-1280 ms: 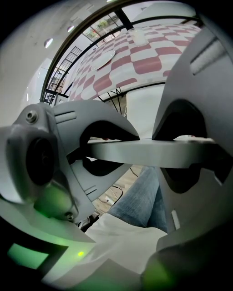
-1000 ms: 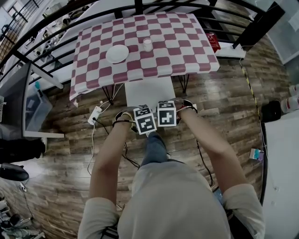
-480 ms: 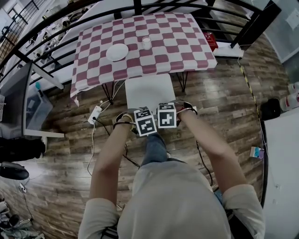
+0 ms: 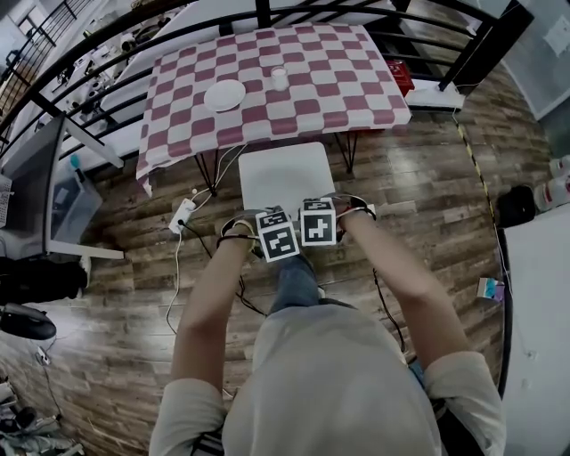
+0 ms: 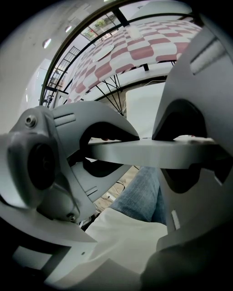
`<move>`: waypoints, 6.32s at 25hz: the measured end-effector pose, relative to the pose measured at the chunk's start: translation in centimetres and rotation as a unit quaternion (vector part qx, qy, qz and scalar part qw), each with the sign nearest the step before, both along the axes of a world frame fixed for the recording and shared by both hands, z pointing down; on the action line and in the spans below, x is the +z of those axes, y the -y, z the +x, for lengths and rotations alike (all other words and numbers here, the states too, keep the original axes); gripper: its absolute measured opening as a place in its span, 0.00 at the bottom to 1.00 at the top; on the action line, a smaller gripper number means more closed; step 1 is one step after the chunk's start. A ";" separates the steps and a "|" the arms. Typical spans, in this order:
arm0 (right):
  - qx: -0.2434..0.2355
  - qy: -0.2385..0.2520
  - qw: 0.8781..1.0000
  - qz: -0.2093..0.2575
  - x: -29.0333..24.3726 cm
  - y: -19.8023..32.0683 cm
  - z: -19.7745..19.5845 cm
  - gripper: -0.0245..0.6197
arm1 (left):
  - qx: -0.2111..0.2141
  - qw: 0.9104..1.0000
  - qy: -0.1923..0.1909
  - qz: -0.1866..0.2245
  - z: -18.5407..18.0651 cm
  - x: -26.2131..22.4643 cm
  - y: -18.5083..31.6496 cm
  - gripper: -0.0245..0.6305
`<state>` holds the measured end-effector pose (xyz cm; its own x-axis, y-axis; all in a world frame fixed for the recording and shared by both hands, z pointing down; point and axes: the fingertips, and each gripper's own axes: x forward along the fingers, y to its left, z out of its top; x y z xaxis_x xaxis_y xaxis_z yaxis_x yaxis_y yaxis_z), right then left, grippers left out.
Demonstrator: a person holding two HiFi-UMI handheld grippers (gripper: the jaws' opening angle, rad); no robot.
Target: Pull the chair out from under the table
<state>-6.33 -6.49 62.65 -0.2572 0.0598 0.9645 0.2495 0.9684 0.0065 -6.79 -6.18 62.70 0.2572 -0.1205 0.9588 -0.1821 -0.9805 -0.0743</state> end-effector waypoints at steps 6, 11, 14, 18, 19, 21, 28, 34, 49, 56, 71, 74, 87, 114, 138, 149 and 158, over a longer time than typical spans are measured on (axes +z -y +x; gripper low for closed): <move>-0.001 -0.002 1.000 -0.002 -0.1 -1.5 0.3 0.15 | -0.001 1.000 0.000 -0.001 0.3 -0.1 -1.5 0.16; -0.002 -0.002 1.000 -0.003 -0.1 -2.5 0.5 0.15 | -0.003 1.000 0.002 0.000 0.5 -0.1 -2.5 0.16; -0.002 -0.004 1.000 -0.005 -0.1 -3.1 0.7 0.15 | -0.005 1.000 0.001 0.001 0.7 -0.1 -3.1 0.16; -0.002 -0.007 1.000 -0.006 -0.1 -3.8 0.9 0.15 | -0.006 1.000 0.001 0.003 0.9 -0.1 -3.8 0.16; -0.001 -0.008 1.000 -0.008 0.0 -4.1 0.9 0.15 | -0.006 1.000 0.001 0.003 0.9 -0.1 -4.1 0.16; 0.000 -0.007 1.000 -0.009 0.0 -4.5 0.8 0.15 | -0.005 1.000 0.001 0.004 0.9 0.0 -4.5 0.16; 0.010 -0.007 1.000 -0.018 0.0 -6.0 1.2 0.15 | 0.005 1.000 0.001 0.003 1.1 -0.1 -5.9 0.16; 0.010 -0.009 1.000 -0.019 -0.1 -6.8 1.4 0.15 | 0.005 1.000 0.001 0.001 1.3 -0.1 -6.7 0.16; 0.021 -0.009 0.999 -0.030 0.0 -10.7 1.8 0.16 | 0.016 1.000 0.000 -0.004 1.7 -0.1 -10.6 0.16; 0.019 -0.017 0.999 -0.034 0.1 -13.6 1.9 0.16 | 0.021 1.000 0.000 -0.009 1.8 0.0 -13.5 0.16; 0.026 -0.015 0.999 -0.029 0.0 -18.1 2.4 0.16 | 0.021 1.000 -0.001 -0.004 2.3 0.0 -17.9 0.16; 0.024 -0.017 0.999 -0.030 0.1 -19.0 2.5 0.16 | 0.020 1.000 -0.001 -0.006 2.4 0.1 -18.9 0.16; 0.024 -0.019 0.999 -0.028 0.0 -22.0 3.2 0.16 | 0.013 1.000 -0.003 -0.008 3.1 0.0 -21.9 0.16; 0.035 -0.015 0.999 -0.029 0.0 -28.2 4.2 0.16 | 0.016 1.000 -0.004 -0.011 4.1 0.1 -28.1 0.16; 0.038 -0.011 0.999 -0.036 0.1 -34.7 5.3 0.16 | 0.015 1.000 -0.006 -0.018 5.2 0.2 -34.6 0.16; 0.045 -0.006 0.998 -0.036 0.0 -36.7 5.6 0.16 | 0.014 1.000 -0.009 -0.023 5.5 0.1 -36.6 0.16; 0.048 -0.008 0.998 -0.032 0.3 -36.6 5.5 0.16 | 0.008 1.000 -0.011 -0.022 5.4 0.4 -36.5 0.16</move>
<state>-0.82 30.14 62.98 -0.2483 0.0971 0.9638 0.1555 0.9861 -0.0593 -1.35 30.31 63.06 0.2797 -0.0751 0.9572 -0.1680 -0.9854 -0.0282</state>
